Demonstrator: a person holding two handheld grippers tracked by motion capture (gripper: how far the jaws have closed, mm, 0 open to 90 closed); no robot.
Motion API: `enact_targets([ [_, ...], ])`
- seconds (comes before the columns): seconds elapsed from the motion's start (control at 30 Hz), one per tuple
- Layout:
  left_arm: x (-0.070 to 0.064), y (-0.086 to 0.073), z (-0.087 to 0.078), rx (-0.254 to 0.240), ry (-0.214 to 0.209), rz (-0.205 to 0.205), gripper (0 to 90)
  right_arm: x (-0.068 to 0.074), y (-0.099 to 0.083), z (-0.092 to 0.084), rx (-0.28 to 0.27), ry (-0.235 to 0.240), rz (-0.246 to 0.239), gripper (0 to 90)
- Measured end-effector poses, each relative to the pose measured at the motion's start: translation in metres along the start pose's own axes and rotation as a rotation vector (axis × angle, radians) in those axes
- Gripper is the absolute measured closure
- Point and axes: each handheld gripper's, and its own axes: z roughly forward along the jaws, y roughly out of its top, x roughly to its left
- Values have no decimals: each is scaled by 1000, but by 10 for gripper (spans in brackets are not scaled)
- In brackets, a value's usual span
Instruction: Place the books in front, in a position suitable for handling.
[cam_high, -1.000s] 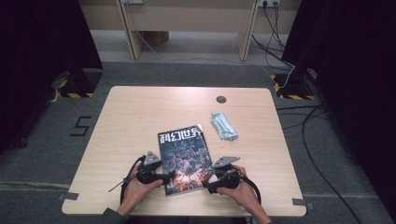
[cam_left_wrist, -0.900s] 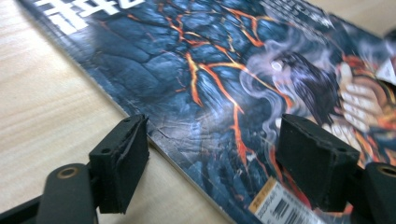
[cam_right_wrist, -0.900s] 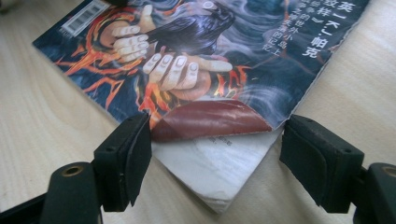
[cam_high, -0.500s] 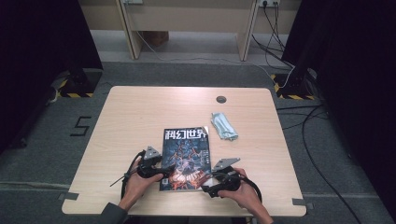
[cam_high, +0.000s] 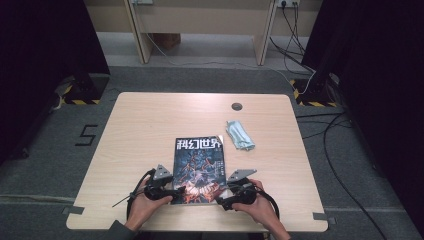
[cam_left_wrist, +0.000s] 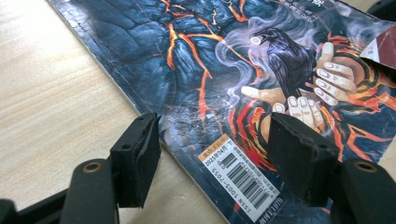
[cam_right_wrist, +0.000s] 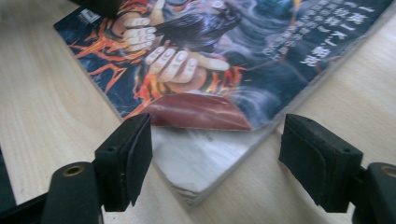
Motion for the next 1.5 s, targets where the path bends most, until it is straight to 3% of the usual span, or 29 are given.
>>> enact_targets([
  [0.73,-7,8,11,-5,-11,28,331,-5,-4,-6,30,-22,-32,245],
  [1.07,-7,8,12,-15,-20,33,331,-7,-5,-9,36,-19,-26,246],
  [1.13,-7,8,12,-16,-23,35,332,-8,-5,-10,34,-10,-7,254],
  [1.23,-5,6,10,-22,-17,38,318,-14,-5,-15,-1,-3,8,283],
  [1.4,3,3,-1,-39,-19,-2,294,-28,-5,-29,-105,-56,105,266],
  [1.5,6,1,-7,-44,-21,-28,274,-37,-5,-35,-160,-105,139,225],
])
